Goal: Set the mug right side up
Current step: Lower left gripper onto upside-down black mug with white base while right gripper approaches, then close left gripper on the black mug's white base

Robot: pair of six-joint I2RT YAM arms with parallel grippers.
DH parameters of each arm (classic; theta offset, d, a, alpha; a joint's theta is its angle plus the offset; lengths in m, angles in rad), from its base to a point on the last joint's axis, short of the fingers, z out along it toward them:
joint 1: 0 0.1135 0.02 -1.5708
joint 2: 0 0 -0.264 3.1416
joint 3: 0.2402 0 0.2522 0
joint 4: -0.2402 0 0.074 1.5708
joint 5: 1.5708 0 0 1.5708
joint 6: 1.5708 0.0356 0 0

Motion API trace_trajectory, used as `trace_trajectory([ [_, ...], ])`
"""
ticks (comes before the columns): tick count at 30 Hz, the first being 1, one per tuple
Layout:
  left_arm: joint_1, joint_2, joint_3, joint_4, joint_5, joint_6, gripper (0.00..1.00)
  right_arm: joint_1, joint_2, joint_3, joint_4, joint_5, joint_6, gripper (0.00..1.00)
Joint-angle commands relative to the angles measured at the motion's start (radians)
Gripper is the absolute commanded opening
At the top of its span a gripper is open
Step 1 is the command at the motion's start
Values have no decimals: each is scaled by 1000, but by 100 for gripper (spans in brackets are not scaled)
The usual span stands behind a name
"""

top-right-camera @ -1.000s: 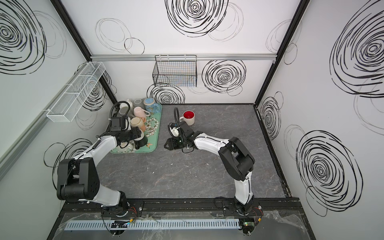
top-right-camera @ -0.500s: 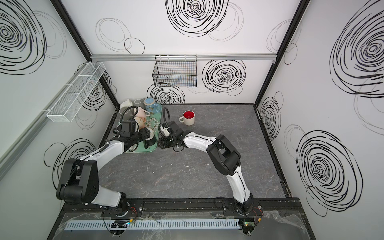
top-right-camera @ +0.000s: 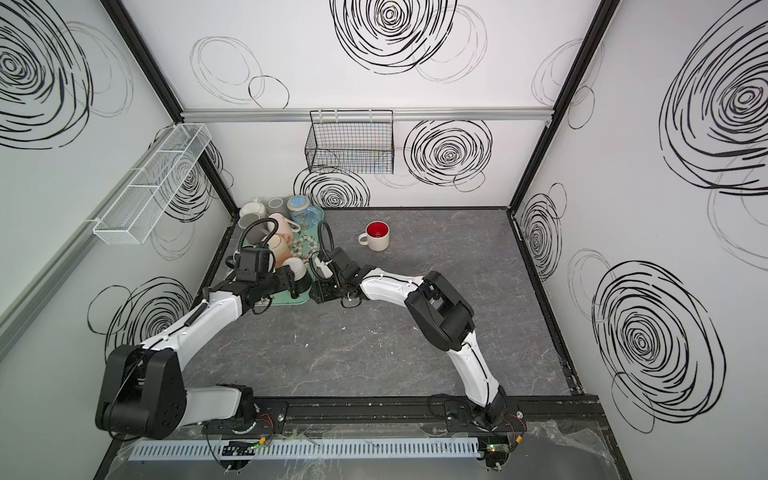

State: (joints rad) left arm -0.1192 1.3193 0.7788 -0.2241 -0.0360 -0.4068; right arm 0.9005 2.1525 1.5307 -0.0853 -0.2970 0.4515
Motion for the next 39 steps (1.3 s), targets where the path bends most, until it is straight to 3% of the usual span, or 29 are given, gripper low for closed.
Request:
trace_trajectory([
  [1,-48,-7,-34,-10,-55,-12,66,-9,-64,-43,36,24,20,61],
  [19,-134,232,37,81,-178,-97,54,-62,-166,-202,96,14,53,61],
  [28,-135,214,43,74,-236,-115,55,-69,-177,-216,98,11,52,61],
  [35,-122,228,29,111,-235,-127,40,-71,-178,-221,98,4,52,61],
  [39,-121,236,38,113,-244,-129,39,-71,-183,-228,96,7,50,61],
])
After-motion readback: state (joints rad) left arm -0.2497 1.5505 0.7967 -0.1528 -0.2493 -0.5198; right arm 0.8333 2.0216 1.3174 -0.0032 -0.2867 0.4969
